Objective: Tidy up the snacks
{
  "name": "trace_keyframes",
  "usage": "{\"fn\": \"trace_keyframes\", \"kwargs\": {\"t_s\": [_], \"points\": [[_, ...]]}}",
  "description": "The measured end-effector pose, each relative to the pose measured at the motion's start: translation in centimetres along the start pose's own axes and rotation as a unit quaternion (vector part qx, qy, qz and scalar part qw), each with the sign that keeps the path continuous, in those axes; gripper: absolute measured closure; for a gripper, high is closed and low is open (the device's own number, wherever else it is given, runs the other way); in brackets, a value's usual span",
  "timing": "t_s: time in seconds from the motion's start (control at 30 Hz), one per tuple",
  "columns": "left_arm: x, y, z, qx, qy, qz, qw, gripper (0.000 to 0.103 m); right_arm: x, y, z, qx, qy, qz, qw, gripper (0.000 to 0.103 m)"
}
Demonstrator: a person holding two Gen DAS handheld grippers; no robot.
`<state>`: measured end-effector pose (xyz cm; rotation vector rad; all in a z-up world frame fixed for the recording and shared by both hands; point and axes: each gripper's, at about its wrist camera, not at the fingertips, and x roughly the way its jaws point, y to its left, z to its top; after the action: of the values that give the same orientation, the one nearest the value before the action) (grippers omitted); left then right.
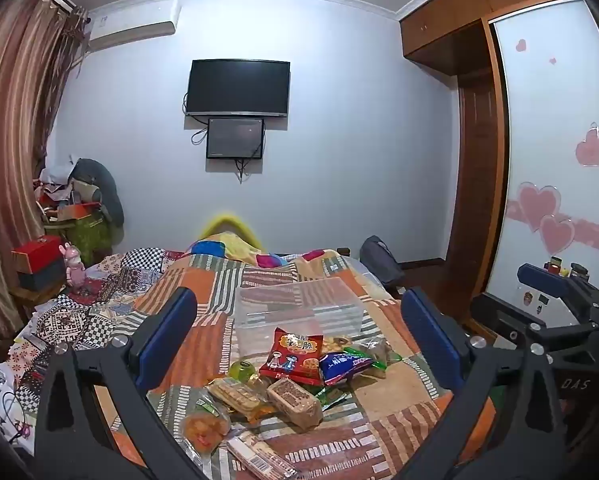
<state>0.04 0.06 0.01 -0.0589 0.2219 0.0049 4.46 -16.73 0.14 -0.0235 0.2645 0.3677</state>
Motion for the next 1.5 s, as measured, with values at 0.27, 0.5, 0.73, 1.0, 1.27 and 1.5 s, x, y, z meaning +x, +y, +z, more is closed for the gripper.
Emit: {"fn": "trace_keyframes", "kwargs": {"t_s": [0.27, 0.5, 0.73, 1.0, 1.27, 1.5], "points": [[0.2, 0.7, 0.0, -0.006, 0.004, 0.0, 1.0, 0.0, 0.1, 0.1, 0.1, -0.002, 0.001, -0.002, 1.0, 0.0], [0.6, 0.2, 0.0, -0.002, 0.006, 0.003, 1.0, 0.0, -0.2, 0.1, 0.0, -0.004, -0.004, -0.002, 1.0, 0.0], [0.9, 0.3, -0.3, -0.005, 0.009, 0.004, 0.9999, 0.0, -0.3, 0.0, 0.3, -0.003, -0.004, 0.0, 1.0, 0.0], [1.0, 0.4, -0.4, -0.005, 0.009, 0.004, 0.9999, 0.0, -0.5, 0.2, 0.6, -0.001, -0.006, 0.0, 1.0, 0.0], [1.0, 0.5, -0.4, -0.005, 0.01, 0.004, 0.9999, 0.0, -0.8, -0.1, 0.8, 0.002, -0.009, 0.002, 1.0, 0.0], [1.0, 0.5, -0.6, -0.006, 0.012, 0.002, 0.9999, 0.0, -1.1, -0.1, 0.9, 0.004, -0.01, 0.004, 1.0, 0.0]]}}
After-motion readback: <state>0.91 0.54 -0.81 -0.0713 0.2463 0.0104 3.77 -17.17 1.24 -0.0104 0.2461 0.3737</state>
